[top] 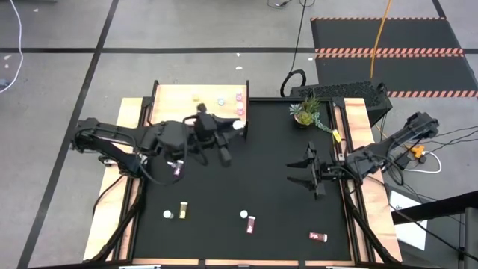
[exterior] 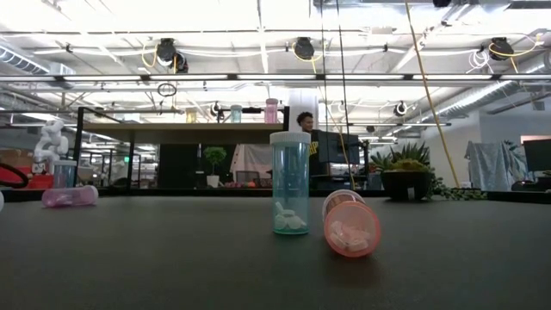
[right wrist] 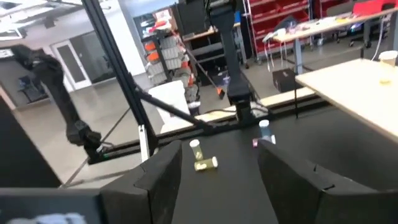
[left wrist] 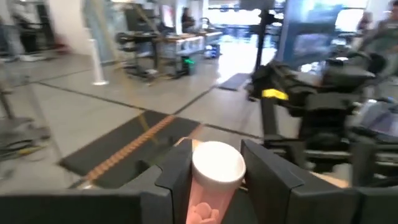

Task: Pick and place medicine bottles onto shelf by color
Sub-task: Put the top right orange pill bottle on the shelf

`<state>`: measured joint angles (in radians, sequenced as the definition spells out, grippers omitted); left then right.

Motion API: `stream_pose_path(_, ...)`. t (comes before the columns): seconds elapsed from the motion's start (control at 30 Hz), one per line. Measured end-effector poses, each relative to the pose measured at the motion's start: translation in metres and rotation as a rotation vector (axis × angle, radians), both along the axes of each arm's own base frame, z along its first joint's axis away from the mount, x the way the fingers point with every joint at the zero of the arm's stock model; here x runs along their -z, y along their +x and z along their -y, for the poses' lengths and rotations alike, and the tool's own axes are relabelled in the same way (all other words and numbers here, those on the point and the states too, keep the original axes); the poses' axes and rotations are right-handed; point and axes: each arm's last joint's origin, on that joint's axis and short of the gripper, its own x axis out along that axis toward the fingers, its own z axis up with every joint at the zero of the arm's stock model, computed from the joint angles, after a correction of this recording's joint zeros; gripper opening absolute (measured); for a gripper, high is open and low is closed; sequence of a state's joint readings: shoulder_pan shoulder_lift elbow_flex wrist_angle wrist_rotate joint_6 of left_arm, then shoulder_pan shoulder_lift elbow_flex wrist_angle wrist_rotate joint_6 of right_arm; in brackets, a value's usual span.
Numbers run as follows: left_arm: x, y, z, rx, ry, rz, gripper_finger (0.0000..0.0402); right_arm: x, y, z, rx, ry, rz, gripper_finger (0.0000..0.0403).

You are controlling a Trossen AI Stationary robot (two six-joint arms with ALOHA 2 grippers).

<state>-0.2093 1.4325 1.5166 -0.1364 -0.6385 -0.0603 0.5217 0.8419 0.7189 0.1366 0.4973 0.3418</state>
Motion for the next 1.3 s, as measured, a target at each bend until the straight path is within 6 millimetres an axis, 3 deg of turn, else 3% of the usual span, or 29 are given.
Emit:
stream_pose_path(0.17,0.009,-0.019,-0.009,-0.158,0.017,-0.061,0.0131,0.003,-0.005,-0.005,-0.032,0.011,-0.032,0.0203)
stream_pose_path(0.27,0.026,-0.034,-0.019,-0.238,-0.002,-0.076,0.0131,0.004,-0.006,-0.006,-0.043,0.015,-0.042,0.0203)
stream_pose_path(0.47,0.061,-0.083,-0.055,-0.401,-0.017,-0.096,0.0131,0.005,-0.005,-0.004,0.003,-0.016,-0.049,0.0203)
stream_pose_path(0.6,0.08,-0.12,-0.09,-0.542,-0.012,-0.105,0.0131,0.005,-0.001,0.009,0.158,-0.077,-0.054,0.0203)
stream_pose_path(0.77,0.112,-0.151,-0.131,-0.571,-0.01,-0.081,0.0131,0.005,0.006,0.035,0.388,-0.099,-0.06,0.0203)
stream_pose_path(1.07,0.162,-0.194,-0.204,-0.604,-0.037,-0.028,0.0131,0.0,0.013,0.074,0.606,-0.047,-0.013,0.0203)
stream_pose_path(1.3,0.186,-0.207,-0.233,-0.546,-0.111,-0.049,0.0131,0.0,0.014,0.089,0.658,-0.012,-0.005,0.0203)
